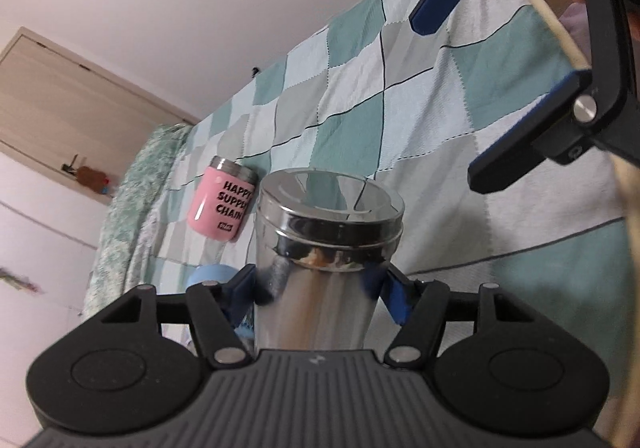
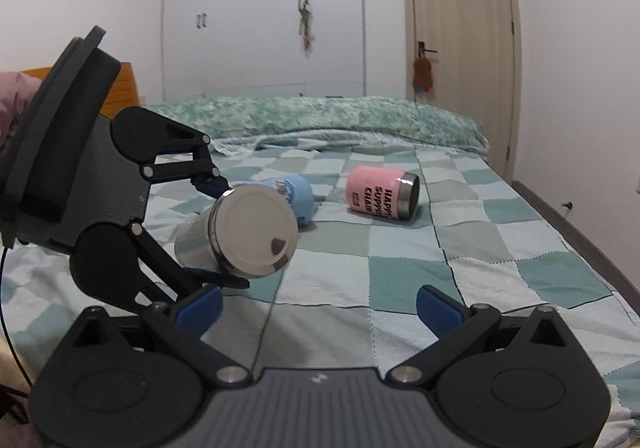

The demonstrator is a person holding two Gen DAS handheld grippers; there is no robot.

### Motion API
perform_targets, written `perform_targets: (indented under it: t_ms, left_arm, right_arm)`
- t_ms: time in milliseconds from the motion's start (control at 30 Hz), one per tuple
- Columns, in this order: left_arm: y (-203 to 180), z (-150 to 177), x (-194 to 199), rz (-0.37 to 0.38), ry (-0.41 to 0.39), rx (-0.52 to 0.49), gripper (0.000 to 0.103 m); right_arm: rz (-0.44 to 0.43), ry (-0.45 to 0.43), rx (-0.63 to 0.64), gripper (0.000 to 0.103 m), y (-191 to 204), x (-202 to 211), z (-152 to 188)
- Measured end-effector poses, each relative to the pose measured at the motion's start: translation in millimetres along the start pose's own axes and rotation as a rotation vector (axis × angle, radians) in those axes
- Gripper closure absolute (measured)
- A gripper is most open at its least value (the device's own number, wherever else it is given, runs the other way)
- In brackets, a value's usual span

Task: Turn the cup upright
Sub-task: 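Move the left tool to the silver bottle and close its fingers around it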

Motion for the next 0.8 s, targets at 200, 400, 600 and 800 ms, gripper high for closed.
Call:
perform_targets:
  t_ms: [200,400,600,800]
  left_arm:
    - [-17.0,0.4,44.4,-0.063,0.079,0.022,0.038]
    - [-45.8,-3.6,68.9,-0.072,0.149,0.053,0.038]
    - [-77.5,-14.5,55.7,-0.015,0.22,0.074,0.037]
    - [-90.0,-22.7,21.0,0.014,0.244,0.086,0.037]
  right_arm:
    - [-0.053,-0.031,0.019,0.0,1.8,34.8,12.8]
    - [-0.089,-0.044,0.036,0.0,0.0,61.1,28.0]
    - [-0.094,-0.043,0.042,0.0,-8.3,76.8,41.1]
    - [-0.052,-0.026,0.013,0.0,-30.0,80.4,50.3]
Point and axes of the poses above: each gripper's, at about its wrist camera, not at the fingertips, and x roughly against the way its jaws point, y to its left, z to its underside, the point moved 8 cm from there along -x, roughly the way its jaws point, and after that the axes turned 12 degrees about y, right-handed, at the moved point
